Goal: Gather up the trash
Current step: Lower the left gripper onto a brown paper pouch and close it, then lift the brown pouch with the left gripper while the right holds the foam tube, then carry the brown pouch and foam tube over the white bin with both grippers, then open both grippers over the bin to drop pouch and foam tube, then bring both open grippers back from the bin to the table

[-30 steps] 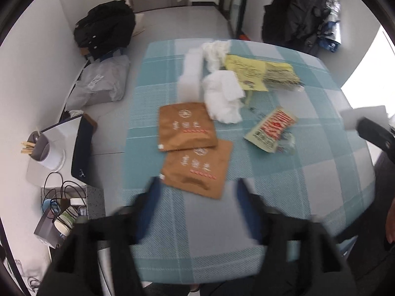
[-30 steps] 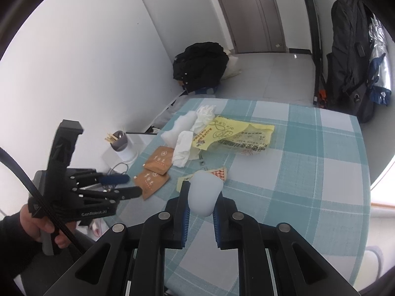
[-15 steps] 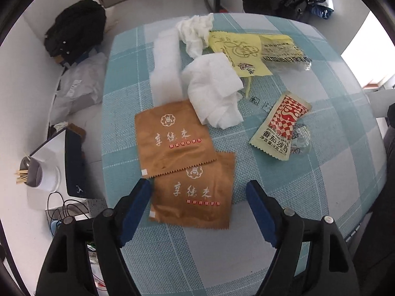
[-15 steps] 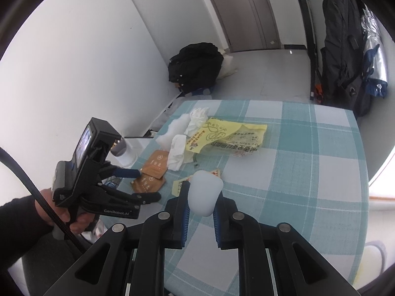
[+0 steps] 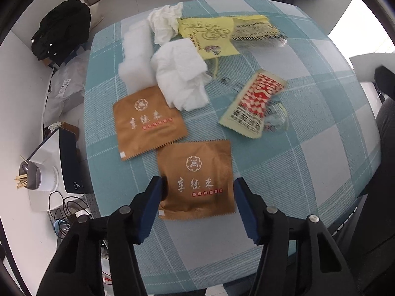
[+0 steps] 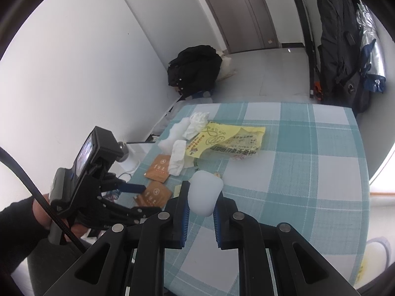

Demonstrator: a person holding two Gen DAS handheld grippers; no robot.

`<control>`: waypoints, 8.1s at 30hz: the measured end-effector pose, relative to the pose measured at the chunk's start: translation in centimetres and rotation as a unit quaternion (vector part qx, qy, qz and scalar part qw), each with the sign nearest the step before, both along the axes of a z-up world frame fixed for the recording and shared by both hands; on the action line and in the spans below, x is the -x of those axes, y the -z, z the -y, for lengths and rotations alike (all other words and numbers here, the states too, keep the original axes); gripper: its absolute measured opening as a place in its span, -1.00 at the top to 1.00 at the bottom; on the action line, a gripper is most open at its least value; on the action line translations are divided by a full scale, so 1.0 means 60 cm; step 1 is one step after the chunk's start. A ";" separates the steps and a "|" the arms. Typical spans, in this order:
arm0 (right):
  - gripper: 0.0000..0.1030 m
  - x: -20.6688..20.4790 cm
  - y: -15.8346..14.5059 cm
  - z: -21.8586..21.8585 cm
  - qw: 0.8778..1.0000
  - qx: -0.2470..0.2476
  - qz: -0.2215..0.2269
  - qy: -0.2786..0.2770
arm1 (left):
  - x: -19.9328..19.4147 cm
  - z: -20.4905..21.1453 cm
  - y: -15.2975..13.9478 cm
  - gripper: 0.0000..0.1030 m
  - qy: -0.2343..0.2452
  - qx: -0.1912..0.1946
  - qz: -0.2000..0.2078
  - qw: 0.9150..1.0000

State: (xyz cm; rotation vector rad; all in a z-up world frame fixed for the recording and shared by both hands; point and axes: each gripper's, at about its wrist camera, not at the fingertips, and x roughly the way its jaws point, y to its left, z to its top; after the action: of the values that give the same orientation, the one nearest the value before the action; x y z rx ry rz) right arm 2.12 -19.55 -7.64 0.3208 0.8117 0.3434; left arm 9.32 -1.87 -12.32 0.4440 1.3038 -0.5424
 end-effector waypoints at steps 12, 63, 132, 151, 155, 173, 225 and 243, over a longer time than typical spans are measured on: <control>0.69 0.007 -0.004 0.009 1.000 -0.006 -0.003 0.010 | 0.007 -0.008 -0.010 0.52 -0.075 0.021 -0.014 0.997; 0.64 0.023 -0.016 0.045 0.999 -0.036 0.000 0.037 | 0.041 0.057 0.006 0.15 -0.061 0.014 0.004 0.998; 0.70 0.091 -0.209 0.195 0.984 0.063 0.130 0.106 | 0.095 0.152 -0.244 0.95 -0.053 0.134 0.228 0.963; 0.70 0.246 -0.110 0.516 0.954 0.058 0.034 0.292 | 0.114 0.467 -0.203 0.95 0.092 0.173 0.164 0.967; 0.70 0.270 -0.023 0.565 0.946 0.032 -0.020 0.322 | 0.117 0.511 -0.160 0.95 0.114 0.158 0.139 0.971; 0.71 0.265 0.274 0.593 0.934 -0.063 -0.172 0.307 | 0.150 0.663 0.033 0.95 0.197 0.082 -0.018 0.977; 0.02 0.289 0.414 0.588 0.890 -0.140 -0.304 0.309 | 0.152 0.755 0.127 -0.13 0.198 -0.035 -0.151 0.968; -0.07 0.285 0.110 0.633 0.915 -0.009 -0.129 0.383 | 0.111 0.590 -0.095 -0.14 0.094 0.085 0.043 0.991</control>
State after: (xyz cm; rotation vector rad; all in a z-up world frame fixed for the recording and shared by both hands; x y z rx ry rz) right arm -14.96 -57.51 -14.27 0.6810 0.8750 -0.4383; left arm 2.65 -37.28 -6.63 0.4460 1.1298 -0.7785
